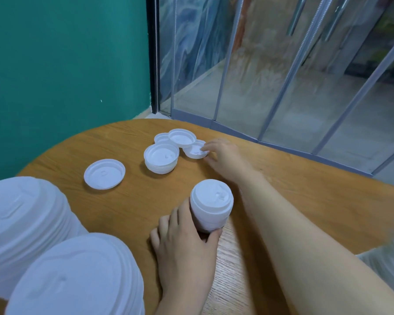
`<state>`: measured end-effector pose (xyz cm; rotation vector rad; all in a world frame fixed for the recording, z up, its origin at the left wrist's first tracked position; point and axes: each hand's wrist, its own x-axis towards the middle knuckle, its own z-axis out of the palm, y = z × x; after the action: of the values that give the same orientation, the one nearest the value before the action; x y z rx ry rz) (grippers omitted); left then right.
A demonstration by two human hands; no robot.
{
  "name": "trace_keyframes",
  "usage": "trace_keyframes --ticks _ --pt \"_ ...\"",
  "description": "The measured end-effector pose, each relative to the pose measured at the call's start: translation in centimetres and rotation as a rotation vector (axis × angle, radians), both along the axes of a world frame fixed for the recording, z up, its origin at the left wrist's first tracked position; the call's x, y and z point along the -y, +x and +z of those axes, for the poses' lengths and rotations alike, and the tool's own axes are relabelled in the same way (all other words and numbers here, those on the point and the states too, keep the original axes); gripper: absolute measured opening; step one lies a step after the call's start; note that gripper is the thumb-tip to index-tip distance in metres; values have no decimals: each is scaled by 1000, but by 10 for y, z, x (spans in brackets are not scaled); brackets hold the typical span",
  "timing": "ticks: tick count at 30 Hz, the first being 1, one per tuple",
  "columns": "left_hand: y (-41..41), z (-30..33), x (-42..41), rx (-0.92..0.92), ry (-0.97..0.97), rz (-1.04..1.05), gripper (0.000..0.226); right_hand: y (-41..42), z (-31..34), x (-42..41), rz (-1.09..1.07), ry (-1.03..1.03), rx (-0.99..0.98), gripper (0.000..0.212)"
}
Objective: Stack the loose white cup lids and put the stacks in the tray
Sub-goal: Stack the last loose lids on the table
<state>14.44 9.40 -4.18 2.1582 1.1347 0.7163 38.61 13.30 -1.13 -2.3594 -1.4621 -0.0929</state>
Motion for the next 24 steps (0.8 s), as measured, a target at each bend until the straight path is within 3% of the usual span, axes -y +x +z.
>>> trace_keyframes --ticks 5,12,18,21,24 --pt "1 -2 0 -4 17 4 77 -5 5 0 -32 -42 36 15" --pt "-2 6 1 -19 0 -18 76 -28 27 55 -141 139 -339 9" --pt "-2 7 2 -52 18 -11 71 -78 27 126 -359 638 -804 11" --pt "-2 5 1 -51 28 -9 70 -87 0 143 -480 690 -735 5" --pt "-1 3 0 -31 25 -1 72 -84 -18 148 -504 735 -646 12"
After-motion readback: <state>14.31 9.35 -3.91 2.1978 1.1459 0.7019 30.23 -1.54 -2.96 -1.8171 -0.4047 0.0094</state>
